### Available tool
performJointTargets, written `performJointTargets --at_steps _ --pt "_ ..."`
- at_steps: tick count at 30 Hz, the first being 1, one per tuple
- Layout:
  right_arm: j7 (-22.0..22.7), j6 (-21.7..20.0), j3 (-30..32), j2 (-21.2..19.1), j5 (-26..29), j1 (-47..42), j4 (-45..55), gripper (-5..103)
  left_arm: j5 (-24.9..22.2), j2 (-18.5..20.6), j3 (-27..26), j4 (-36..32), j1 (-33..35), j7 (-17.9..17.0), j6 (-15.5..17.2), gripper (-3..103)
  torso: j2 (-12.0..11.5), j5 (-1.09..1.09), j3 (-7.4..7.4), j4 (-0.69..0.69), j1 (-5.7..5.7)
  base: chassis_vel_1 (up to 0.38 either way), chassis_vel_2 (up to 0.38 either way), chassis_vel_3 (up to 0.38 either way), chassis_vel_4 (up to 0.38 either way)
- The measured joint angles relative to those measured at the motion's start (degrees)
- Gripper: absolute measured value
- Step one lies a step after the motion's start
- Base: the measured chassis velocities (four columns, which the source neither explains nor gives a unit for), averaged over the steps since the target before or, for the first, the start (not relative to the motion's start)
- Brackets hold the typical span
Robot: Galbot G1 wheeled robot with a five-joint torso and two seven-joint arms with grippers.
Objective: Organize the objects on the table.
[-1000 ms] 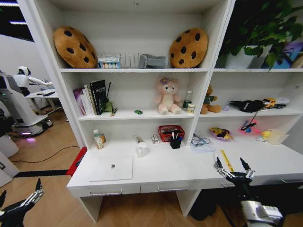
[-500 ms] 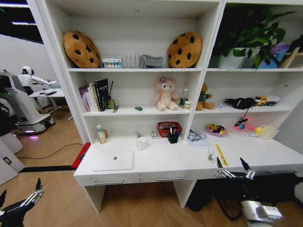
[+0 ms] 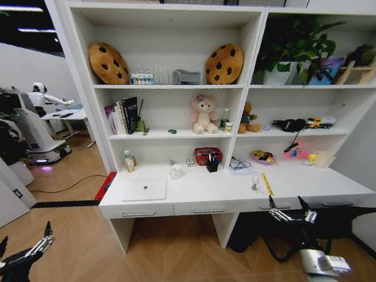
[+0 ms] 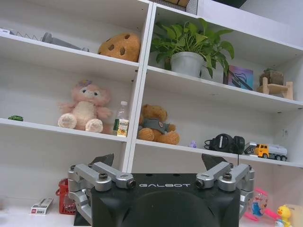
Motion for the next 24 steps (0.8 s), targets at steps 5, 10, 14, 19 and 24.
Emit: performJointTargets --at_steps 5,10,14,19,24 --pt "0.0 0.0 0.0 0.0 0.0 0.0 0.0 100 0.0 0.0 0.0 0.0 0.0 0.0 0.0 100 0.0 0.00 -0.01 0.00 -0.03 0.077 -0.084 -0.066 0.071" --pt "0.0 0.0 0.0 0.0 0.0 0.0 0.0 100 0.0 0.0 0.0 0.0 0.0 0.0 0.0 100 0.0 0.00 -0.01 0.01 -0.02 0.008 -0.012 -0.006 0.007" --pt "0.0 0.0 0.0 0.0 0.0 0.0 0.0 100 0.0 0.0 0.0 0.0 0.0 0.0 0.0 100 0.0 0.00 0.00 0.00 0.00 0.000 0.000 0.000 0.000" --pt "0.0 0.0 0.0 0.0 0.0 0.0 0.0 100 0.0 0.0 0.0 0.0 0.0 0.0 0.0 100 0.0 0.00 0.01 0.01 0.02 0.000 0.000 0.000 0.000" --pt "0.0 0.0 0.0 0.0 0.0 0.0 0.0 100 0.0 0.0 0.0 0.0 0.0 0.0 0.0 100 0.0 0.00 0.00 -0.01 0.01 0.000 0.000 0.000 0.000"
